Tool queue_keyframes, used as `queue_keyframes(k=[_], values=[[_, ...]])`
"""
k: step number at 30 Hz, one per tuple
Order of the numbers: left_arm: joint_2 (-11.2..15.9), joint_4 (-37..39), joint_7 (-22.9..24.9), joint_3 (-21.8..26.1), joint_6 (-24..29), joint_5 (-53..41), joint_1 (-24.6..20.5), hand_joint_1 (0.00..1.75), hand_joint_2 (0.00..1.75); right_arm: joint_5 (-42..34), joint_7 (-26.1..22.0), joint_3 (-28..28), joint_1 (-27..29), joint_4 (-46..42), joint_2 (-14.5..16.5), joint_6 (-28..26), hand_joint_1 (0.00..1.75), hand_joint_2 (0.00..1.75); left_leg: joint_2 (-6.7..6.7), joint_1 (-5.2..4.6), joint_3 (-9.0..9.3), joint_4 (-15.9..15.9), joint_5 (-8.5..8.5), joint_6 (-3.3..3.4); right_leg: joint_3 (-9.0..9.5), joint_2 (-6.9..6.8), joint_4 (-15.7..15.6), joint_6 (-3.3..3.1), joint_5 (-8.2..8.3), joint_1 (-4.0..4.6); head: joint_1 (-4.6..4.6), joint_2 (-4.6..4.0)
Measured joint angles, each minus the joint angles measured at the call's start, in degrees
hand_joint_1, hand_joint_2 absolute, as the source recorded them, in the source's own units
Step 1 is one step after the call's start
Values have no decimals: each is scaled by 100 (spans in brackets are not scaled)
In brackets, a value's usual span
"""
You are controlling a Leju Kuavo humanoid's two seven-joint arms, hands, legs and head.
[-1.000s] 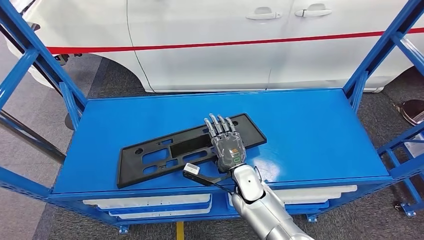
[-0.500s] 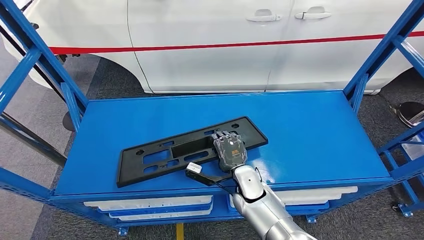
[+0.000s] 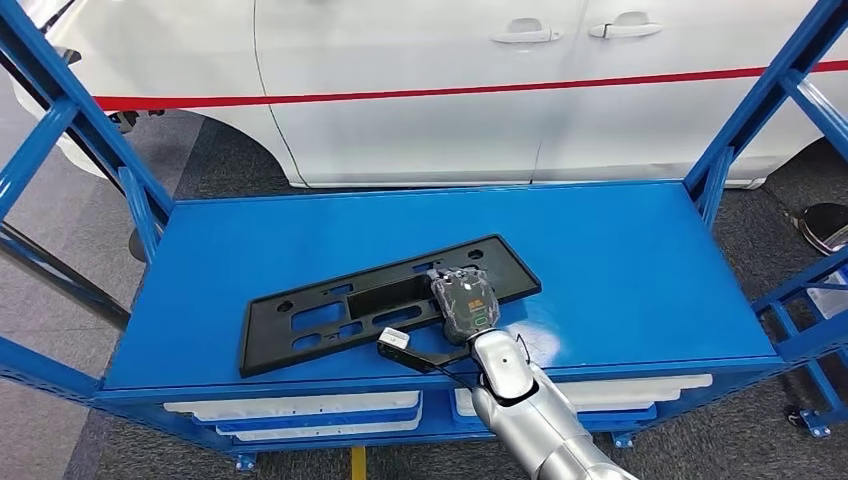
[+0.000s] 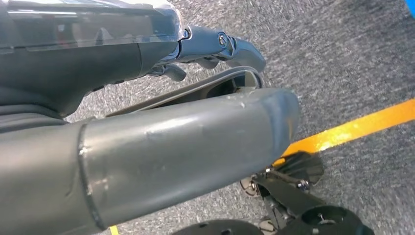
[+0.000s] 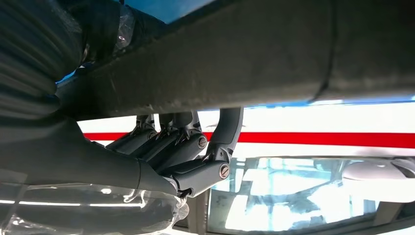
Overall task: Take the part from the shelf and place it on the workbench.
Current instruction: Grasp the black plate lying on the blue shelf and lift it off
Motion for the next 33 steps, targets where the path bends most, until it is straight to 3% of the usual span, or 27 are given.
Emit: queue_keyframes(k=[2, 4, 5, 6, 7, 10, 12, 14, 16, 17, 19, 20, 21, 22, 23, 25, 26, 28, 30, 32, 33], values=[[-6, 0, 4, 0, -1, -4, -1, 0, 0, -36, -55, 0, 23, -34, -1, 9, 175, 175, 2, 15, -158, 379, -256, -44, 29, -15, -41, -63, 23, -21, -3, 1], [-16, 0, 5, 5, -1, -13, 4, 0, 0, -157, -169, 0, 79, -93, -1, 19, 175, 175, 3, 24, -493, 1129, -622, -79, 24, -24, -42, -89, 23, -10, -4, 1], [-19, 0, 5, 14, -1, -17, 11, 0, 0, -261, -247, 0, 122, -148, -1, 35, 175, 175, 4, 29, -635, 1436, -722, -93, 24, -24, -39, -95, 20, -3, -4, 0], [-21, 0, 4, 25, -1, -21, 20, 0, 0, -406, -345, 0, 169, -221, -1, 64, 175, 175, 4, 32, -689, 1555, -710, -100, 26, -19, -35, -97, 16, 1, -4, 0], [-22, 0, 1, 40, -1, -27, 28, 0, 0, -596, -462, 1, 216, -314, -1, 107, 175, 175, 5, 34, -631, 1440, -585, -100, 31, -9, -27, -95, 11, 2, -4, 0], [-24, 0, -14, 103, 1, -45, 23, 0, 0, -1279, -810, 24, 351, -717, 6, 256, 175, 175, 6, 27, -121, 364, -79, -57, 28, 33, 31, -58, -29, 17, -3, 1], [-30, 0, -24, 145, 7, -59, 5, 0, 0, -1708, -975, 44, 454, -1024, 12, 355, 175, 175, -1, 3, 27, 37, -29, -16, 6, 47, 60, -4, -41, 34, -3, 1], [-39, 0, -37, 180, 14, -67, 6, 0, 0, -2348, -1279, 67, 587, -1343, 15, 453, 175, 175, -6, 0, 35, 11, -18, 43, 0, 49, 56, 60, -36, 39, -3, 1], [-59, 0, -59, 235, 23, -69, 25, 0, 0, -3291, -1724, 96, 776, -1765, 21, 527, 175, 175, 2, 23, 48, -36, 18, 117, -58, 40, 196, 119, -161, 34, -1, 1], [-69, 0, -72, 267, 30, -69, 30, 0, 0, -3826, -1955, 120, 886, -2038, 23, 554, 175, 175, 7, 36, 51, -56, 33, 152, -158, 34, 416, 141, -310, 30, 0, 1], [-81, 0, -92, 340, 45, -68, 37, 0, 0, -4957, -2375, 197, 1153, -2731, 9, 594, 175, 175, 9, 31, 34, -56, 39, 189, -501, 23, 1145, 171, -692, 14, 0, 0], [-87, 0, -97, 379, 48, -66, 40, 0, 0, -5488, -2538, 243, 1288, -3105, -10, 618, 175, 175, 6, 28, 27, -52, 36, 198, -668, 22, 1486, 179, -815, 10, -1, 1], [-95, 0, -102, 422, 49, -64, 47, 0, 0, -6004, -2665, 285, 1411, -3490, -39, 651, 175, 175, 2, 26, 27, -48, 32, 200, -767, 22, 1674, 182, -833, 10, 0, 1], [-104, 0, -105, 466, 49, -62, 53, 0, 0, -6462, -2759, 315, 1506, -3852, -73, 693, 175, 175, -2, 25, 33, -44, 24, 200, -759, 22, 1640, 177, -733, 10, 0, 1], [-115, 0, -108, 506, 49, -60, 59, 0, 0, -6814, -2817, 331, 1571, -4165, -105, 745, 175, 175, -5, 24, 46, -40, 13, 194, -637, 22, 1372, 162, -537, 11, 0, 1], [-147, 0, -110, 577, 49, -34, 69, 0, 0, -7284, -2900, 339, 1663, -4719, -169, 847, 175, 175, -6, 9, 67, -21, -20, 164, -255, 21, 558, 110, -153, 27, 1, 0], [-161, 0, -111, 610, 50, -14, 71, 0, 0, -7426, -2943, 339, 1704, -4944, -198, 898, 175, 175, -6, -2, 69, -12, -35, 142, -119, 20, 263, 86, -59, 39, -1, 0], [-183, 0, -116, 680, 54, 28, 73, 0, 0, -7638, -3040, 339, 1805, -5306, -257, 976, 175, 175, -6, -19, 64, -7, -50, 89, -45, 23, 78, 53, -55, 65, -3, 0], [-196, 0, -127, 745, 61, 57, 71, 0, 87, -7794, -3113, 339, 1911, -5588, -312, 1022, 175, 175, -5, -8, 63, 8, -76, 30, -34, 20, 48, 3, -37, 48, -3, 0], [-210, 0, -147, 809, 67, 92, 69, 0, 175, -7969, -3153, 339, 1979, -5807, -354, 1082, 175, 175, -1, 1, -42, 285, -282, -25, -6, 4, 7, -63, -16, 19, -3, 1], [-216, 0, -162, 842, 68, 107, 70, 0, 175, -8080, -3158, 339, 2011, -5885, -371, 1132, 175, 175, 1, 9, -172, 587, -461, -48, 3, -6, 1, -85, -12, 14, -4, 1]])
